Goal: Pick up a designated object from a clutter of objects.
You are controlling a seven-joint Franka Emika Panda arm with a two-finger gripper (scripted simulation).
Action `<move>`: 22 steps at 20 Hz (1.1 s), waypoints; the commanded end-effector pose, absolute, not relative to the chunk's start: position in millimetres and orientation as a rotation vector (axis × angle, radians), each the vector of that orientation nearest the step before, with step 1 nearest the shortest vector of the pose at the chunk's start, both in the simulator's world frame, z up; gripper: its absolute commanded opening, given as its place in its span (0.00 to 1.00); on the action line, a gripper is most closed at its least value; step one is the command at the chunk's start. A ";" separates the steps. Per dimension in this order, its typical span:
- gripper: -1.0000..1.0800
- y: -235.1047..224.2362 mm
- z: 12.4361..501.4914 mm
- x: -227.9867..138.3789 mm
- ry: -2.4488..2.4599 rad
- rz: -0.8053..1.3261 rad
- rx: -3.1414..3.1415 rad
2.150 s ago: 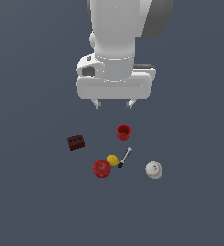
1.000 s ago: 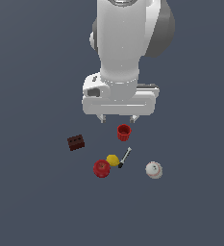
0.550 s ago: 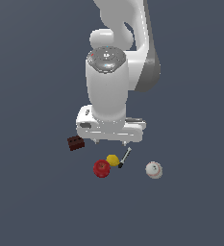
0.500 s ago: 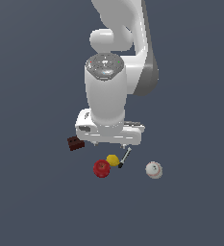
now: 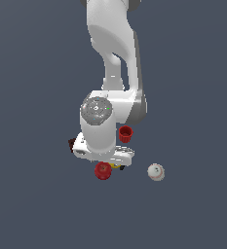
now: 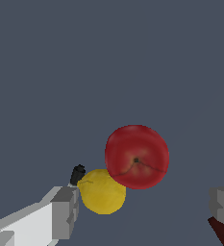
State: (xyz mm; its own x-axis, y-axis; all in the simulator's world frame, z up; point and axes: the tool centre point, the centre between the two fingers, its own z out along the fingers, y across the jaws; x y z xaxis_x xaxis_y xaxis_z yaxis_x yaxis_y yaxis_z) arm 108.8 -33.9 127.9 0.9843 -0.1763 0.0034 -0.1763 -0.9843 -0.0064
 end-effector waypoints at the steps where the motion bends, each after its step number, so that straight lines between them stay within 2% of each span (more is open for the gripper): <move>1: 0.96 -38.2 114.4 111.8 0.294 -0.005 -3.124; 14: 0.96 -43.6 91.2 113.8 0.314 0.002 -3.126; 22: 0.96 -43.9 53.9 113.0 0.316 0.000 -3.126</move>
State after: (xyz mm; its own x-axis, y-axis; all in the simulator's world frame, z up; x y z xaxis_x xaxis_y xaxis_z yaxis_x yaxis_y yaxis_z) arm 113.0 -43.9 60.6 0.9798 -0.1998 -0.0009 -0.1998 -0.9798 0.0001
